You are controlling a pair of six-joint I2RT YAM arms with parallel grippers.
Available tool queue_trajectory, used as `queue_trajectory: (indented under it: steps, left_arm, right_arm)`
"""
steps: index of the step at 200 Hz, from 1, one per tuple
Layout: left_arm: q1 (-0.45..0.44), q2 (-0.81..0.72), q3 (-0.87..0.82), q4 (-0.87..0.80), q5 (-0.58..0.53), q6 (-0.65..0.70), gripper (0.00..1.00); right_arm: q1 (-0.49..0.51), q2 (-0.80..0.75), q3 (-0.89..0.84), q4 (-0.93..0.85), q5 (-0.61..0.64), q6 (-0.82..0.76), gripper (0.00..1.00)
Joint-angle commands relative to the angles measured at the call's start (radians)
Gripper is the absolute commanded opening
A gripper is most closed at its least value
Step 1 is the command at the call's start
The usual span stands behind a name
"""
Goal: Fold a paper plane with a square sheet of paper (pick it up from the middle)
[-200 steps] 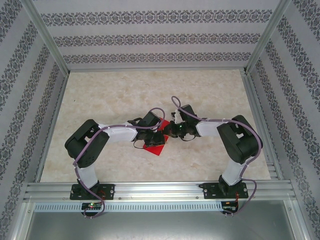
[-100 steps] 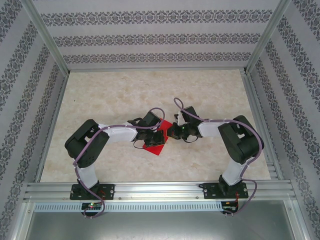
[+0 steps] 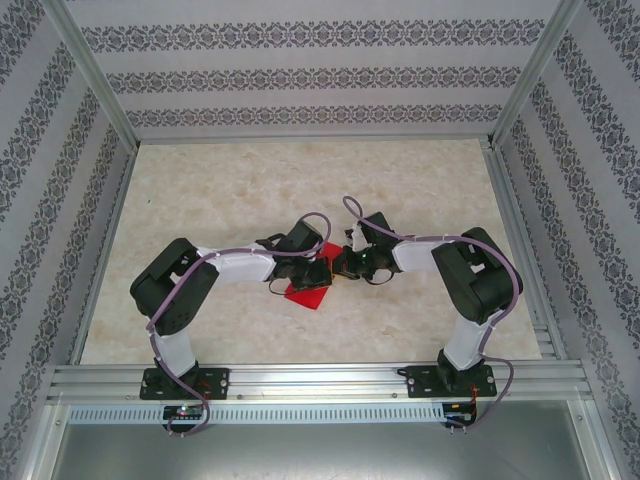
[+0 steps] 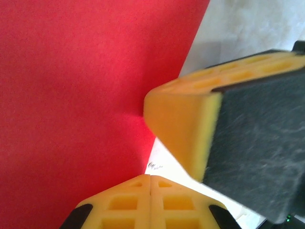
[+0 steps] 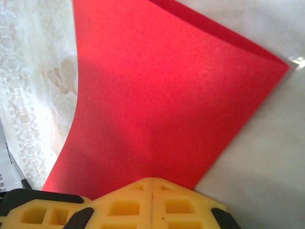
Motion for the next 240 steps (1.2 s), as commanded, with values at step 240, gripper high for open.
queue_trajectory:
  steps: [240]
  left_arm:
    - [-0.019, 0.036, -0.085, -0.103, -0.027, -0.041, 0.00]
  right_arm:
    - [-0.088, 0.104, 0.121, -0.054, 0.134, -0.046, 0.01]
